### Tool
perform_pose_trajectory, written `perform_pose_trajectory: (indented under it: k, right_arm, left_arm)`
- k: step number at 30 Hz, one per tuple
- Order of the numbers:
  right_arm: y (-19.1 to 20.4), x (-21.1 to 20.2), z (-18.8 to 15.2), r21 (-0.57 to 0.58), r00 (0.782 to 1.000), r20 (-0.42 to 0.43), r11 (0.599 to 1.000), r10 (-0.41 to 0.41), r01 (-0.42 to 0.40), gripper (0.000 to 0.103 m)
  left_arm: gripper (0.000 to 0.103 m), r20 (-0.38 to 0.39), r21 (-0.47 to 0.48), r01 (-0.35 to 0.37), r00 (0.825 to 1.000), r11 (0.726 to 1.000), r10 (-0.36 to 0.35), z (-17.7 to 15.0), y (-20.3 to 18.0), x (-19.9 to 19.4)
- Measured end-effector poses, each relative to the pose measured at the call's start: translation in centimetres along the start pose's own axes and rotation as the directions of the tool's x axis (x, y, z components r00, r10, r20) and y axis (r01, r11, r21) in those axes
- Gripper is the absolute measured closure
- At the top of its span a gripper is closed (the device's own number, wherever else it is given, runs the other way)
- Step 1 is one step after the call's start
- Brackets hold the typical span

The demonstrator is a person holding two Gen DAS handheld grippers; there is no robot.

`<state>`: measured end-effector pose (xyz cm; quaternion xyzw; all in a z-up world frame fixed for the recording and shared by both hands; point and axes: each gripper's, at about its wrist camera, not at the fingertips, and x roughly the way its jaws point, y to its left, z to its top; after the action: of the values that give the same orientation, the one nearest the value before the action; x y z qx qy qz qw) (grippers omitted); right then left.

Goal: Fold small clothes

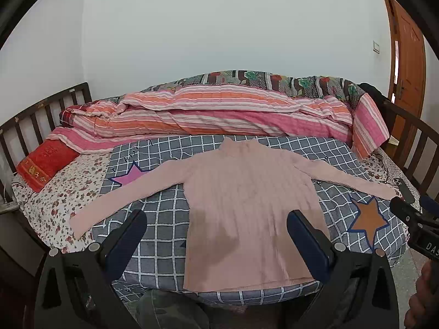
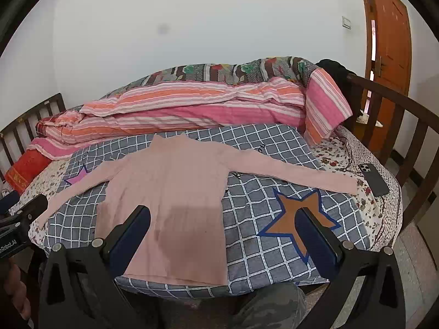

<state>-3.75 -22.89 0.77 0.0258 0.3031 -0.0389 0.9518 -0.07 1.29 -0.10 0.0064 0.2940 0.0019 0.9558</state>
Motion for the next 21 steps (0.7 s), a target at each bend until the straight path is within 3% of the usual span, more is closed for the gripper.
perform_pose_trajectory:
  k: [21]
  right_arm:
    - [1.03, -0.75, 0.19, -0.022, 1.0, 0.014, 1.0, 0.016, -0.015, 0.0]
  left_arm:
    - [0.0, -0.005, -0.018, 0.004, 1.0, 1.0, -0.004, -0.19, 0.42, -0.18]
